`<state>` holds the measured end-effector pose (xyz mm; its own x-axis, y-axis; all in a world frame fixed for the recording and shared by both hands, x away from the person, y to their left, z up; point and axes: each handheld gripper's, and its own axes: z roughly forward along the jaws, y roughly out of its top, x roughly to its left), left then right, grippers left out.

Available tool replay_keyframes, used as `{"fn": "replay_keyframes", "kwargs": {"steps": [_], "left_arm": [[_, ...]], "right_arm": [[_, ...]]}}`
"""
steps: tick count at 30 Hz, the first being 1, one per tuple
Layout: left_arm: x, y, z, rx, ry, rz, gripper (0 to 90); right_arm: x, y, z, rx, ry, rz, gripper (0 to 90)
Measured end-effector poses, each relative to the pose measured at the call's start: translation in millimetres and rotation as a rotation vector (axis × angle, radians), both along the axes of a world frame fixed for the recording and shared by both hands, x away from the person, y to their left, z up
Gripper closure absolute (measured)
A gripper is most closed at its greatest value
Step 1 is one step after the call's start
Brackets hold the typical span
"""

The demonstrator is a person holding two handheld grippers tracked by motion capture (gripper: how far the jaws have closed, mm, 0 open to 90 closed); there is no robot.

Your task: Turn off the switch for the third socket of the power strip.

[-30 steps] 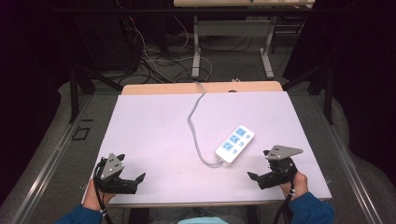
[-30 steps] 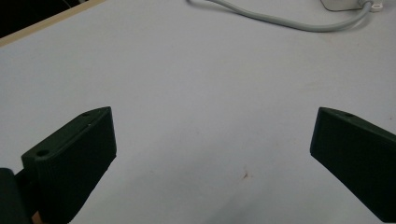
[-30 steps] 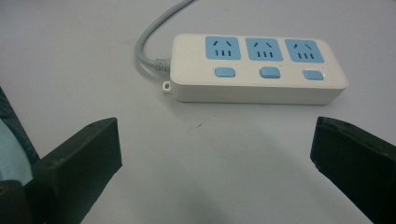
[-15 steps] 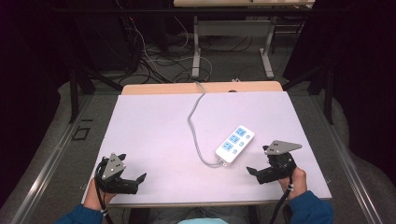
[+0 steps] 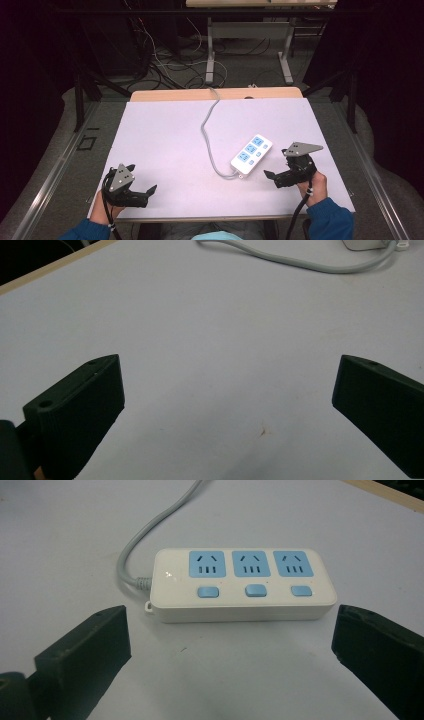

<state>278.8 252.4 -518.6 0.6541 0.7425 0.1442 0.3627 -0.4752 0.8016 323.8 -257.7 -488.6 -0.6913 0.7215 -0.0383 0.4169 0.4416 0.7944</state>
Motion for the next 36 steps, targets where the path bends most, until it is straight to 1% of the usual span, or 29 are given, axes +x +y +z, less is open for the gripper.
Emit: {"fn": "replay_keyframes", "kwargs": {"steps": [1, 2, 8, 9, 11, 17, 18, 19, 20, 22, 23, 24, 25, 29, 30, 31, 32, 36], "left_arm": [[-0.2, -0.2, -0.1, -0.002, 0.003, -0.001, 0.1], [-0.2, -0.2, -0.1, -0.002, 0.003, -0.001, 0.1], [0.2, -0.2, -0.8, -0.005, 0.000, -0.004, 0.1], [-0.1, -0.2, -0.6, -0.006, 0.009, -0.006, 0.1], [-0.6, -0.6, -0.9, -0.010, 0.014, -0.003, 0.1], [-0.4, -0.5, -0.7, -0.006, 0.008, -0.006, 0.1], [-0.8, -0.7, -0.9, -0.007, 0.015, -0.007, 0.1], [-0.9, -0.7, -0.8, -0.009, 0.015, -0.006, 0.1], [-0.9, -0.7, -0.8, -0.009, 0.015, -0.006, 0.1], [-1.0, -0.5, -0.8, -0.010, 0.014, -0.007, 0.1], [-1.0, -0.6, -0.6, -0.007, 0.012, -0.008, 0.1], [-1.0, -0.6, -0.6, -0.007, 0.012, -0.008, 0.1], [-1.0, -0.9, -0.8, -0.006, 0.014, -0.008, 0.1], [-1.2, -0.8, -0.8, -0.008, 0.012, -0.007, 0.1], [-1.1, -0.8, -0.8, -0.007, 0.012, -0.007, 0.1], [-1.1, -0.8, -0.9, -0.008, 0.013, -0.007, 0.1], [-1.1, -0.9, -0.9, -0.006, 0.013, -0.008, 0.1], [-0.9, -1.2, -1.3, -0.005, 0.011, -0.007, 0.1]], "right_arm": [[1.0, -0.3, 0.4, 0.002, 0.008, 0.000, 1.8], [3.0, -0.7, 0.8, 0.000, 0.000, -0.003, 1.9], [9.7, -0.1, 2.5, 0.000, 0.007, -0.012, 2.2], [11.1, -0.2, 3.3, 0.001, 0.009, -0.013, 2.2], [15.9, -0.9, 4.6, 0.004, 0.010, -0.020, 2.2], [22.9, -1.9, 5.5, 0.014, 0.022, -0.031, 2.2], [25.9, -2.9, 7.0, 0.010, 0.023, -0.035, 2.1], [27.9, -3.4, 7.5, 0.012, 0.018, -0.032, 2.1], [29.0, -3.5, 8.2, 0.012, 0.020, -0.040, 2.2], [31.6, -4.1, 9.2, 0.015, 0.031, -0.040, 2.1], [33.4, -4.2, 9.7, 0.014, 0.026, -0.043, 2.1], [34.7, -4.2, 10.2, 0.010, 0.034, -0.039, 2.1], [35.8, -4.3, 10.3, 0.009, 0.029, -0.044, 2.1], [39.8, -4.8, 11.0, 0.013, 0.036, -0.050, 2.2], [43.0, -5.6, 11.4, 0.009, 0.034, -0.053, 2.2], [44.3, -6.0, 12.5, 0.007, 0.045, -0.051, 2.2], [46.0, -6.1, 12.5, 0.014, 0.037, -0.055, 2.2], [51.5, -6.5, 14.9, 0.016, 0.045, -0.065, 2.2]]}}
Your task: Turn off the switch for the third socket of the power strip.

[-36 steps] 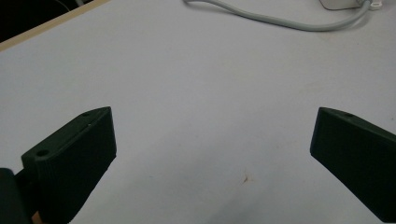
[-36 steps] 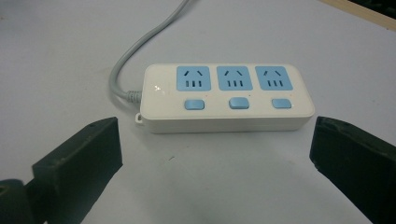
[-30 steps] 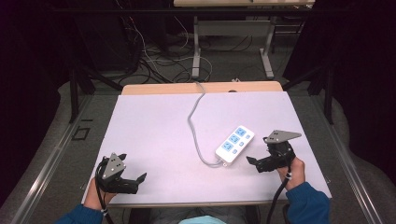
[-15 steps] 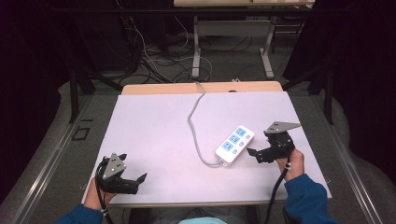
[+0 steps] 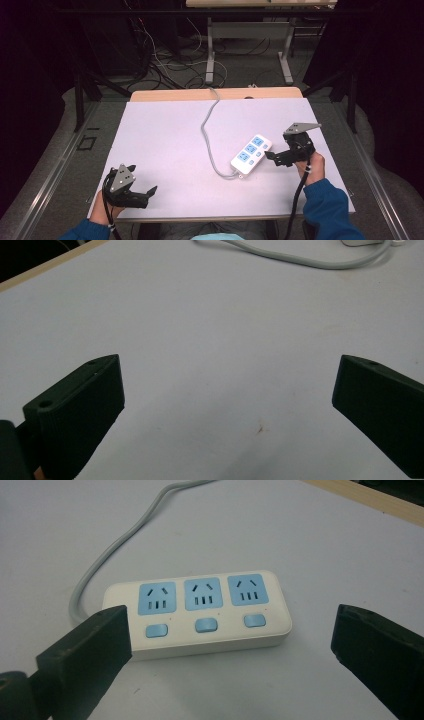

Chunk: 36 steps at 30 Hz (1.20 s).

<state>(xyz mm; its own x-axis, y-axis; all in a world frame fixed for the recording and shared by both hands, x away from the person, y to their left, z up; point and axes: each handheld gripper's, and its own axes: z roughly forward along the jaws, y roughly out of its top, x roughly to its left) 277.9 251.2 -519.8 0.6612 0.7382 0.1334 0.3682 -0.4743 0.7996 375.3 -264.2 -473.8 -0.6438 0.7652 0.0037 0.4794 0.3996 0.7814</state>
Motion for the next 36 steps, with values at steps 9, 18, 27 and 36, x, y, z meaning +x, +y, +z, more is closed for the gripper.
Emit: {"fn": "replay_keyframes", "kwargs": {"steps": [9, 18, 27, 36], "left_arm": [[0.0, 0.3, 0.3, 0.000, 0.002, -0.001, 0.1], [0.5, 0.3, 0.1, 0.007, -0.007, -0.003, 0.1], [0.5, 0.2, 0.0, 0.007, -0.005, -0.004, 0.0], [0.8, 0.2, -0.1, 0.006, -0.005, -0.007, 0.0]], "right_arm": [[12.9, 2.0, 1.0, -0.020, 0.013, -0.005, 2.1], [25.7, -0.1, 3.4, -0.009, 0.032, -0.019, 2.0], [34.0, -0.7, 1.9, -0.003, 0.054, -0.026, 0.4], [41.5, 0.9, -1.5, -0.012, 0.089, -0.036, 0.0]]}}
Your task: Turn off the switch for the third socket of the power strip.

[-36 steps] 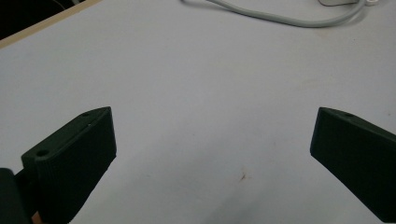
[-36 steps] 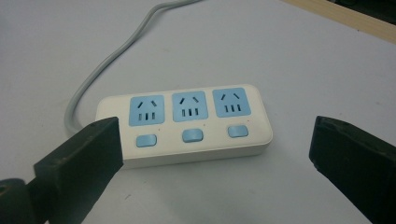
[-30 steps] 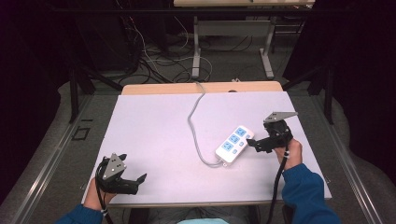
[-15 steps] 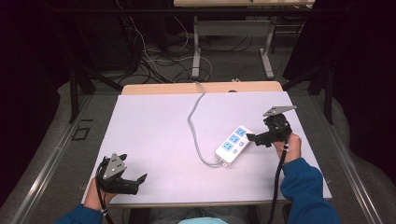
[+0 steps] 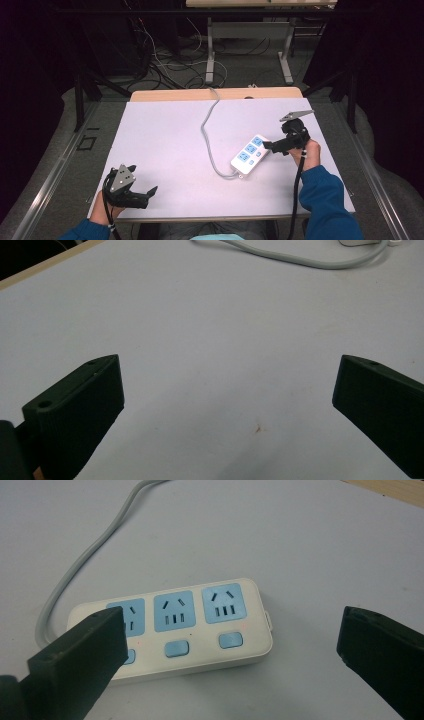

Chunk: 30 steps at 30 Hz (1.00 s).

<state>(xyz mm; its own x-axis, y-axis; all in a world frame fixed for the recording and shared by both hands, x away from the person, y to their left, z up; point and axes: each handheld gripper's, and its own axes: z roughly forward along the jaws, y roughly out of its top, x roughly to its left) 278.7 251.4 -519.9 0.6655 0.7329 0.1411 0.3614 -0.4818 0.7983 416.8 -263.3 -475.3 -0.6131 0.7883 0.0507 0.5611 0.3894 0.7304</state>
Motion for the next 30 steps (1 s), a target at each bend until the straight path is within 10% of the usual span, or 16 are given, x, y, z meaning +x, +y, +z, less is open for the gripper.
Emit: {"fn": "replay_keyframes", "kwargs": {"steps": [6, 30], "left_arm": [[0.1, 0.4, -0.1, -0.002, -0.001, 0.006, 0.0], [0.3, -0.6, -0.6, -0.009, 0.016, 0.001, 0.0]], "right_arm": [[3.7, 1.7, -2.9, 0.005, 0.021, 0.003, 5.3], [8.4, 6.7, -14.6, 0.031, 0.074, -0.006, 88.5]]}}
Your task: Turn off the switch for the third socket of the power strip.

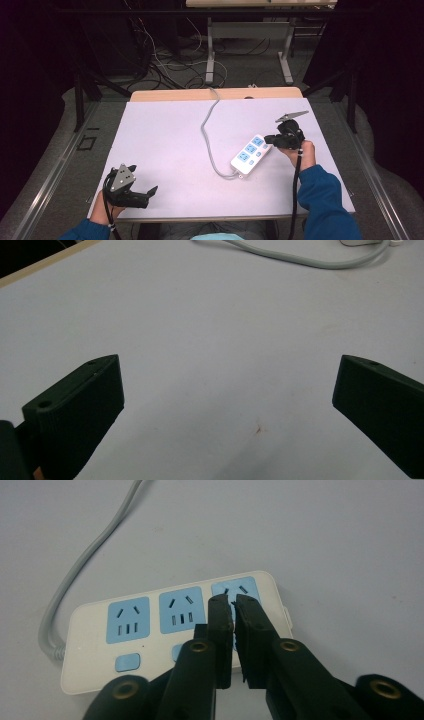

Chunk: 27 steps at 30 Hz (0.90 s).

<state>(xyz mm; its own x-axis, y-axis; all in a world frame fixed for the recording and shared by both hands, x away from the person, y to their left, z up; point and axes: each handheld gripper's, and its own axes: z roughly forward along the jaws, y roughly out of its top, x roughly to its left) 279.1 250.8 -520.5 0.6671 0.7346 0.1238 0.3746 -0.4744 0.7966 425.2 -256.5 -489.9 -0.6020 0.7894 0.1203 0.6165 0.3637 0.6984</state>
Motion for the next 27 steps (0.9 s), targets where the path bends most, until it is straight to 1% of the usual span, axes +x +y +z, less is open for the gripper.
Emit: {"fn": "replay_keyframes", "kwargs": {"steps": [2, 3, 4, 5, 6, 7, 8, 10, 11, 12, 13, 14, 15, 16, 17, 19, 21, 23, 27], "left_arm": [[-0.2, -0.2, 0.0, 0.000, 0.000, 0.000, 0.0], [-0.2, -0.1, 0.1, 0.000, -0.001, 0.000, 0.0], [-0.2, -0.1, 0.1, 0.000, -0.001, 0.000, 0.0], [-0.3, -0.2, 0.0, 0.000, 0.000, 0.000, 0.0], [-0.3, -0.2, 0.0, 0.000, 0.000, 0.000, 0.0], [-0.2, 0.0, 0.3, 0.005, -0.005, 0.001, 0.0], [-0.1, 0.0, 0.3, 0.005, -0.006, 0.001, 0.0], [0.1, 0.4, 0.7, 0.008, -0.013, -0.001, 0.0], [0.1, 0.3, 0.7, 0.008, -0.013, -0.001, 0.0], [-0.3, -0.2, 0.3, 0.001, -0.003, -0.003, 0.0], [0.1, 0.2, 0.7, 0.010, -0.014, -0.002, 0.0], [-0.4, -0.3, 0.3, 0.001, -0.002, -0.005, 0.0], [-0.4, -0.2, 0.3, 0.003, -0.003, -0.005, 0.0], [-0.1, 0.2, 0.6, 0.009, -0.012, -0.003, 0.0], [-0.3, 0.0, 0.4, 0.003, -0.004, -0.004, 0.0], [-0.3, -0.2, 0.3, 0.003, -0.003, -0.005, 0.0], [-0.3, -0.2, 0.3, 0.002, -0.003, -0.005, 0.0], [-0.3, -0.1, 0.3, 0.007, -0.006, -0.002, 0.0], [-0.3, -0.5, 0.1, 0.004, -0.002, -0.005, 0.0]], "right_arm": [[0.2, 0.1, -0.3, -0.001, 0.002, 0.000, 90.0], [0.8, -0.4, -1.4, -0.009, -0.010, -0.005, 90.0], [0.8, -0.4, -1.4, -0.009, -0.010, -0.005, 90.0], [0.6, 0.4, -2.4, -0.006, 0.002, -0.012, 90.0], [1.1, 0.7, -3.8, -0.016, -0.004, -0.013, 90.0], [1.1, 0.7, -3.8, -0.016, -0.004, -0.013, 90.0], [2.3, 1.9, -7.2, -0.026, 0.006, -0.010, 90.0], [2.8, 2.8, -8.8, -0.032, 0.008, -0.013, 90.0], [3.1, 3.8, -10.0, -0.032, 0.010, -0.014, 90.0], [3.4, 5.1, -11.6, -0.047, 0.014, -0.014, 90.0], [3.4, 5.1, -11.6, -0.047, 0.014, -0.014, 90.0], [3.3, 6.3, -12.5, -0.053, 0.006, -0.012, 90.0], [3.3, 7.2, -12.9, -0.053, 0.009, -0.012, 90.0], [3.5, 7.7, -13.8, -0.060, 0.007, -0.017, 90.0], [3.8, 7.9, -15.0, -0.066, 0.004, -0.021, 90.0], [4.4, 8.6, -16.6, -0.078, 0.006, -0.014, 90.0], [5.1, 8.5, -17.5, -0.077, -0.001, -0.008, 90.0], [5.3, 9.9, -19.3, -0.083, 0.009, -0.017, 90.0], [5.3, 10.8, -19.9, -0.082, 0.008, -0.029, 90.0]]}}
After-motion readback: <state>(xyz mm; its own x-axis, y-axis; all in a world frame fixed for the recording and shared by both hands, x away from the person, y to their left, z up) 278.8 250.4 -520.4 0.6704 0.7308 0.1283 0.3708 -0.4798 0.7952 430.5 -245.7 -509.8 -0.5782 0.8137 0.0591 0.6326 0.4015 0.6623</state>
